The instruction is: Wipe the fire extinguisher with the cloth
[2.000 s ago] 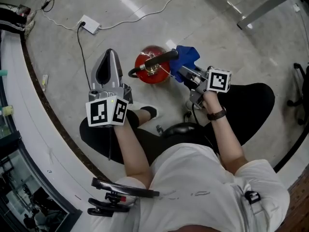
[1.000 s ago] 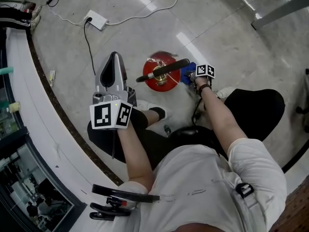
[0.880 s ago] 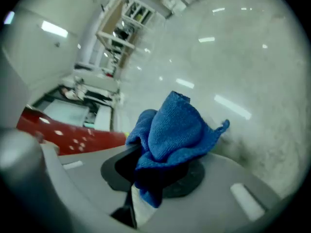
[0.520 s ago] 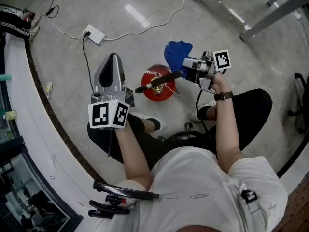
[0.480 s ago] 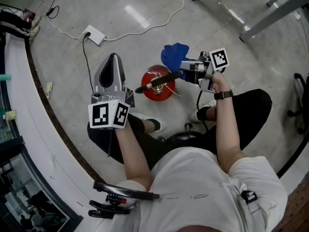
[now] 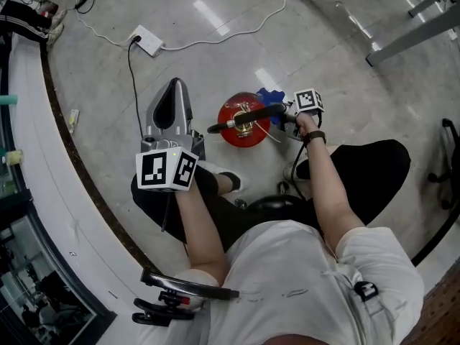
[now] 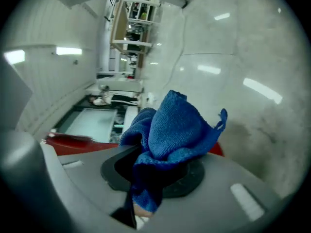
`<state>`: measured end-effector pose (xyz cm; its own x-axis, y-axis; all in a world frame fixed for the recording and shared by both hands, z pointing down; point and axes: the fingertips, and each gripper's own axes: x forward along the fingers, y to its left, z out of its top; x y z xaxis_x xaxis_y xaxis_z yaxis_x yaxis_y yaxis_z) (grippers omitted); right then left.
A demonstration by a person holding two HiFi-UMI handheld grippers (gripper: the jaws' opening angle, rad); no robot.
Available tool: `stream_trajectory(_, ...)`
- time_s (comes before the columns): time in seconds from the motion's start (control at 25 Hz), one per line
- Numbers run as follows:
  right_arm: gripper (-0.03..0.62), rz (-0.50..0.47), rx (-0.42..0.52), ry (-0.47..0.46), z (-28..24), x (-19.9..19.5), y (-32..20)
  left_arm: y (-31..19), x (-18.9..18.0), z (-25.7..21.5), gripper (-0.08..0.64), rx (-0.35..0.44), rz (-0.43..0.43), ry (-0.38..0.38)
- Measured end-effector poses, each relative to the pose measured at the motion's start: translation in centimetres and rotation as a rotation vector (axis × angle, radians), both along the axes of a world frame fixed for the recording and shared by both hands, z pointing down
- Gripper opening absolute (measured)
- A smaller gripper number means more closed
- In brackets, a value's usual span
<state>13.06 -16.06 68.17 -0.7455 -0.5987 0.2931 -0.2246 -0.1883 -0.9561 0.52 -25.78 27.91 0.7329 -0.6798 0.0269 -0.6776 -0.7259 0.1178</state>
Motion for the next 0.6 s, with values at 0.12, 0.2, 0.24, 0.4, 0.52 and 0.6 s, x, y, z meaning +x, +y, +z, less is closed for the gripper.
stream_trajectory(0.12, 0.097, 0.052, -0.189, 0.172, 9.3, 0.0, 1.5, -0.5, -0.1, 1.2, 0.0, -0.02, -0.001, -0.018)
stream_trajectory(0.2, 0.091, 0.112, -0.284, 0.215, 12.4, 0.0, 2.1, -0.9, -0.2, 1.7, 0.0, -0.034, -0.009, -0.027)
stream_trajectory(0.24, 0.091, 0.122, -0.314, 0.248, 13.6, 0.2, 2.3, -1.1, -0.3, 1.9, 0.0, -0.04, -0.016, -0.028)
stream_trajectory(0.4, 0.095, 0.022, -0.323, 0.381, 17.4, 1.0, 2.9, -1.8, -0.6, 2.3, 0.0, -0.05, -0.025, -0.029)
stream_trajectory(0.52, 0.1, -0.205, -0.249, 0.515, 16.8, 1.3, 1.7, -2.2, -1.0, 2.6, 0.0, -0.051, -0.017, -0.032)
stream_trajectory(0.6, 0.1, -0.183, -0.118, 0.493, 12.4, 2.2, -1.9, -2.6, -1.3, 2.7, 0.0, -0.055, -0.024, -0.025)
